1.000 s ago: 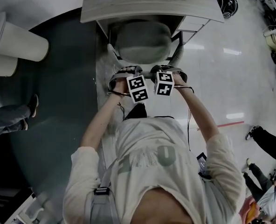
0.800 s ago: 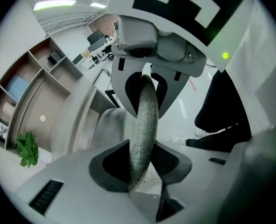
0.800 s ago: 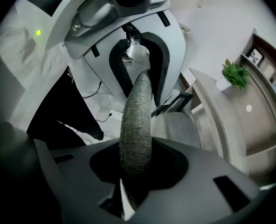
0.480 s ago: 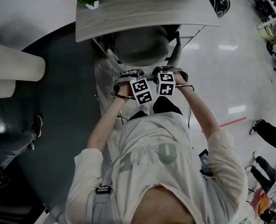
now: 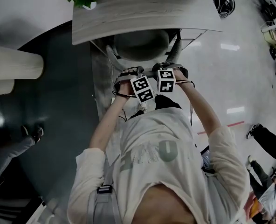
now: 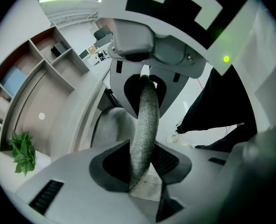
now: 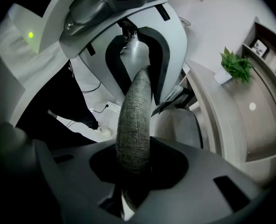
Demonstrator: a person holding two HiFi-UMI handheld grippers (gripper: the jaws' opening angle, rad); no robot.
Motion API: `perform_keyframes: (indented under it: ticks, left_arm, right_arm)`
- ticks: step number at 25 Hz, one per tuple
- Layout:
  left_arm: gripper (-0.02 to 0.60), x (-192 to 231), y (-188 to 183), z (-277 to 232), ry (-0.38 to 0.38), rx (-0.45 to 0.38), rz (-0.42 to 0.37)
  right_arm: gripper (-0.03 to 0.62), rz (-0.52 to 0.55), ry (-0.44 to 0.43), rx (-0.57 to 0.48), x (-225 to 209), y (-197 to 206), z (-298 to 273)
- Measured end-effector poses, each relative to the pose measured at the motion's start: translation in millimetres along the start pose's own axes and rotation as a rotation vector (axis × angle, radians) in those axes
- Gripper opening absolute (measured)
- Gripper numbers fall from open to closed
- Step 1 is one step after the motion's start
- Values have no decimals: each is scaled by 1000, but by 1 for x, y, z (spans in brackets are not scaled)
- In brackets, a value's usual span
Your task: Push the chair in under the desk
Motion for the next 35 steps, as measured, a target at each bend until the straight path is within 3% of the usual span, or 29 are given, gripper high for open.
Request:
perform_keyframes:
  ticks: [5, 18, 27, 31, 35]
  left_arm:
    - [138, 20, -17, -12, 25, -6, 23]
    - [140, 13, -14, -7, 38, -34, 11]
    - [140, 11, -15, 8, 32, -54, 89]
    - [138, 10, -14, 19, 39, -71, 83]
    - [120, 16, -8, 40, 38, -143, 171]
  right_arm:
    - [101, 21, -24, -9, -24, 16, 6]
    - [117, 18, -88, -43, -19, 14, 6]
    - [121, -9, 45, 3, -15, 15, 21]
    - [121, -19, 56, 4, -10, 14, 35]
    - [120, -77, 52, -16, -13, 14, 58]
Point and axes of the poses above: the fingertips, and each gripper's own axes: z backward along the fingers, x to its left, y out of its underside, the point moved 7 cm from there along z, backward along the fingers, and after that the axes turned 1 degree about y, right-handed, at the moved point
